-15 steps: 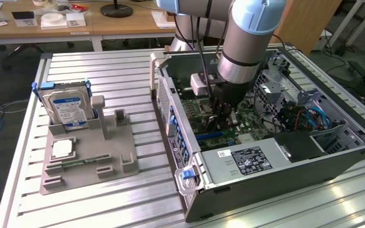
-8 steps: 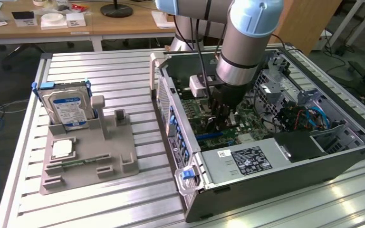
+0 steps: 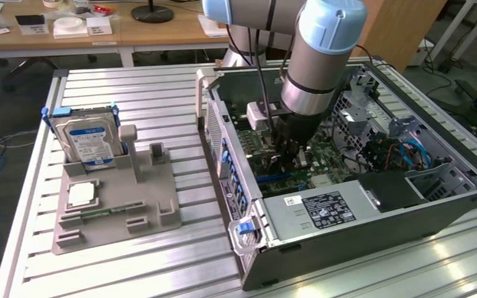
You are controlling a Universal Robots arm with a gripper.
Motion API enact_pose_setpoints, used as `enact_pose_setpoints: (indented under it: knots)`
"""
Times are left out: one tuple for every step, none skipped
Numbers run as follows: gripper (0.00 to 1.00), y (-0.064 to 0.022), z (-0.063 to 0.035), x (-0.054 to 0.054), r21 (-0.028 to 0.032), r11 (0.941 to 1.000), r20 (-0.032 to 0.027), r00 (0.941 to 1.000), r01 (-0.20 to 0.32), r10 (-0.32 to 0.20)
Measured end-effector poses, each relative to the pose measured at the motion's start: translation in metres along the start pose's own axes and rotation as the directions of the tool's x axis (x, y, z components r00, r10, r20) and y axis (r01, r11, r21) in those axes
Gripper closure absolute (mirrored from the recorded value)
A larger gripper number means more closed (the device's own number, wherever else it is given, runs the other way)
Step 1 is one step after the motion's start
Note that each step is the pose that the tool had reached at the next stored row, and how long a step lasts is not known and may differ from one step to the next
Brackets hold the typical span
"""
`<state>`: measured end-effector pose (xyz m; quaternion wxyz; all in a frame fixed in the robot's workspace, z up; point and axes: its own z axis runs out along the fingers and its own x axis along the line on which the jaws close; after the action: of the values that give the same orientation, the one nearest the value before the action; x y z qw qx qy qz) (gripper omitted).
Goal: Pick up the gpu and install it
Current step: 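Insert the gpu into the slot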
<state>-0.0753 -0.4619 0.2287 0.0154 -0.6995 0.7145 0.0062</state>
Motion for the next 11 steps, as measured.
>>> enact_pose_setpoints:
  knots:
    - [0.72,0.0,0.0011,0.0,0.0,1.0,0.0,1.0,0.0,0.0]
    - [0.72,0.0001,0.0022,0.0,0.0,1.0,0.0001,1.0,0.0,0.0]
    - [0.72,0.0001,0.0032,0.0,0.0,1.0,0.0001,1.0,0.0,0.0]
    - [0.72,0.0001,0.0042,0.0,0.0,1.0,0.0001,1.0,0.0,0.0]
    - [0.72,0.0001,0.0046,0.0,0.0,1.0,0.0001,1.0,0.0,0.0]
    - [0.72,0.0001,0.0046,0.0001,-0.0001,1.0,0.0,1.0,0.0,0.0]
    - [0.72,0.0001,0.0046,0.0001,-0.0001,1.0,-0.0001,1.0,0.0,0.0]
    - [0.72,0.0001,0.0046,0.0001,-0.0001,1.0,-0.0001,1.0,0.0,0.0]
    - [0.72,0.0001,0.0047,0.0001,0.0,1.0,-0.0001,1.0,0.0,0.0]
    - [0.72,0.0001,0.0047,0.0,0.0,1.0,0.0,1.0,0.0,0.0]
    - [0.72,0.0002,0.0048,0.0,0.0,1.0,0.0001,1.0,0.0,0.0]
